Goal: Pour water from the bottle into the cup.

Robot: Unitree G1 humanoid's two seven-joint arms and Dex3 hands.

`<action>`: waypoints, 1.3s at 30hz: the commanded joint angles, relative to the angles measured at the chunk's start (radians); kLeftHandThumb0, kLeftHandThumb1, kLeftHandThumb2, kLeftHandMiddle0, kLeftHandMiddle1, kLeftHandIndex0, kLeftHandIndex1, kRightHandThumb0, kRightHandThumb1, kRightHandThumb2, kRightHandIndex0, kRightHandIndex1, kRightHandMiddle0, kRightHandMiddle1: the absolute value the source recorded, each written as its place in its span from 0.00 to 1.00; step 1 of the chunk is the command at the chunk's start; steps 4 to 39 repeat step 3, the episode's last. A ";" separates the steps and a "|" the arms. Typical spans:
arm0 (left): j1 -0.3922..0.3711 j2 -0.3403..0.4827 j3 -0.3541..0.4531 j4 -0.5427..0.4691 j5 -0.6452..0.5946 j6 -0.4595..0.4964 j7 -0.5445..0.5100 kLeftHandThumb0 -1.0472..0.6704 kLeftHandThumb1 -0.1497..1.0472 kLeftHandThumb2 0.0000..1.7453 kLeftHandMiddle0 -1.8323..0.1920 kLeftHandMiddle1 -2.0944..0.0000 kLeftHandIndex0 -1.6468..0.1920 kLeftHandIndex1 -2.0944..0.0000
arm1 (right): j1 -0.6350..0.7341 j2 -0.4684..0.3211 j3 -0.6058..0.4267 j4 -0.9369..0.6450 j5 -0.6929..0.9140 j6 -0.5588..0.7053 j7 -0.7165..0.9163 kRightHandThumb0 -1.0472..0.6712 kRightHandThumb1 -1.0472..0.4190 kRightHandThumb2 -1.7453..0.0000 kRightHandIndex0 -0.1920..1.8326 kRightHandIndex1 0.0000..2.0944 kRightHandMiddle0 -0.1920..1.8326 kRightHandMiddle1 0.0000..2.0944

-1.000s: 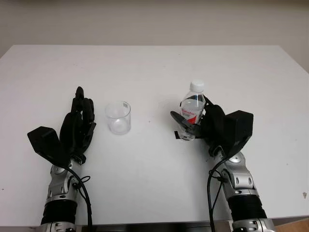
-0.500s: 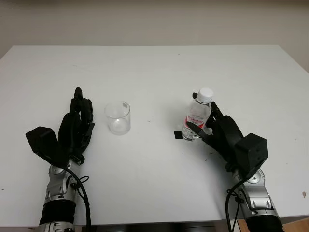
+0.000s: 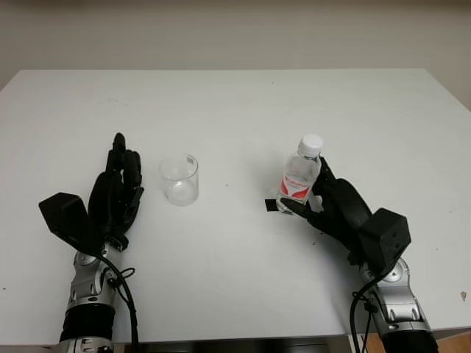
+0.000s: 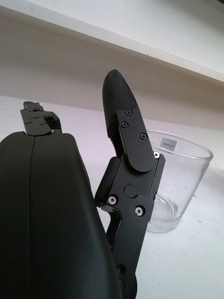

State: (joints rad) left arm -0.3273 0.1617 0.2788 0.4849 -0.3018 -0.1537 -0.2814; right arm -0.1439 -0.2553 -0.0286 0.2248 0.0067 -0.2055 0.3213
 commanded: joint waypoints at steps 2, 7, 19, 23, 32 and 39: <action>0.017 0.003 -0.002 0.026 0.007 0.001 -0.001 0.18 1.00 0.35 0.98 0.98 0.99 0.97 | 0.018 0.007 0.007 -0.017 0.024 -0.033 0.019 0.00 0.06 0.97 0.00 0.00 0.00 0.00; 0.017 0.003 -0.003 0.027 0.008 0.002 -0.001 0.18 1.00 0.35 0.98 0.98 0.99 0.97 | 0.022 0.016 0.009 -0.019 0.030 -0.038 0.018 0.00 0.06 0.97 0.00 0.00 0.00 0.00; 0.017 0.003 -0.003 0.027 0.008 0.002 -0.001 0.18 1.00 0.35 0.98 0.98 0.99 0.97 | 0.022 0.016 0.009 -0.019 0.030 -0.038 0.018 0.00 0.06 0.97 0.00 0.00 0.00 0.00; 0.017 0.003 -0.003 0.027 0.008 0.002 -0.001 0.18 1.00 0.35 0.98 0.98 0.99 0.97 | 0.022 0.016 0.009 -0.019 0.030 -0.038 0.018 0.00 0.06 0.97 0.00 0.00 0.00 0.00; 0.017 0.003 -0.003 0.027 0.008 0.002 -0.001 0.18 1.00 0.35 0.98 0.98 0.99 0.97 | 0.022 0.016 0.009 -0.019 0.030 -0.038 0.018 0.00 0.06 0.97 0.00 0.00 0.00 0.00; 0.017 0.003 -0.003 0.027 0.008 0.002 -0.001 0.18 1.00 0.35 0.98 0.98 0.99 0.97 | 0.022 0.016 0.009 -0.019 0.030 -0.038 0.018 0.00 0.06 0.97 0.00 0.00 0.00 0.00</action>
